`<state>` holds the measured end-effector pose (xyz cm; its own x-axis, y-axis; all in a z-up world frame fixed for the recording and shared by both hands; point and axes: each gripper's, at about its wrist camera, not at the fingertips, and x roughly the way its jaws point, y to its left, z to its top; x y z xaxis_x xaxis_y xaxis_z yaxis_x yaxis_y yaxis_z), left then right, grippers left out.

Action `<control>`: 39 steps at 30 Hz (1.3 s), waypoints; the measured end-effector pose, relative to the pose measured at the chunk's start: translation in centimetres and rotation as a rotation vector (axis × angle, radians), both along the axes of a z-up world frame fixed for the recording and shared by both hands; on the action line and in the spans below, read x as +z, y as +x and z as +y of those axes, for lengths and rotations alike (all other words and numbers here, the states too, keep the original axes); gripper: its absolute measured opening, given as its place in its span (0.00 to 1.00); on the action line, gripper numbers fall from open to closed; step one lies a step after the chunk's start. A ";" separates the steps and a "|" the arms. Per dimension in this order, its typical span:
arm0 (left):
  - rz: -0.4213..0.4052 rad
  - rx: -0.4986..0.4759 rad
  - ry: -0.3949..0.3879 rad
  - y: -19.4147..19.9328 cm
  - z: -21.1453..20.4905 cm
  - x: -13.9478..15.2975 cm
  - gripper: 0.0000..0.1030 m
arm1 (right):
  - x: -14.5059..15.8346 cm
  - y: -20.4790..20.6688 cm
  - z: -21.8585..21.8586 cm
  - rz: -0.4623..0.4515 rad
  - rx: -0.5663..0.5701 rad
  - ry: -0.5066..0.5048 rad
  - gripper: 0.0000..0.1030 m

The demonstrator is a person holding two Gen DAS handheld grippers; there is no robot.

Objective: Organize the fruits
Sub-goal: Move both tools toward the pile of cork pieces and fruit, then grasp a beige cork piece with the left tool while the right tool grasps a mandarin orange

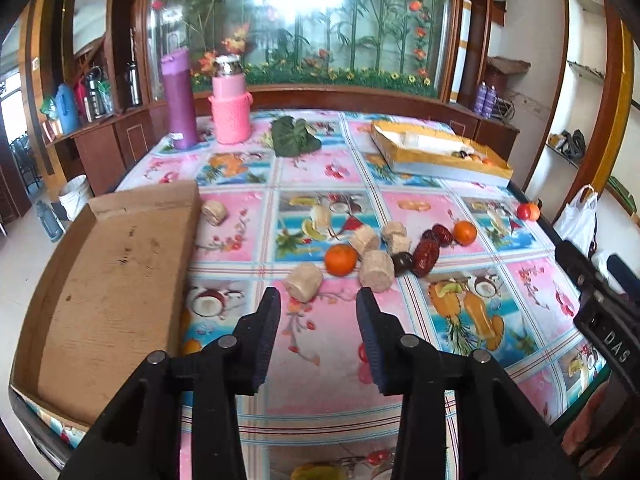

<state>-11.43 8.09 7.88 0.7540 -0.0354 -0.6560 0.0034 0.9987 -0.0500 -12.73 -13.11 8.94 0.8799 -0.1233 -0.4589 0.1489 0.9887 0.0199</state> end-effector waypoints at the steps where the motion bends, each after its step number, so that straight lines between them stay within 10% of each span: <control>1: -0.013 0.005 0.002 -0.2 0.2 0.3 0.39 | -0.1 0.0 0.0 0.007 0.002 0.003 0.99; 39: 0.098 0.025 0.005 3.0 1.6 -3.4 0.50 | -4.8 3.6 0.9 0.257 0.127 0.127 0.99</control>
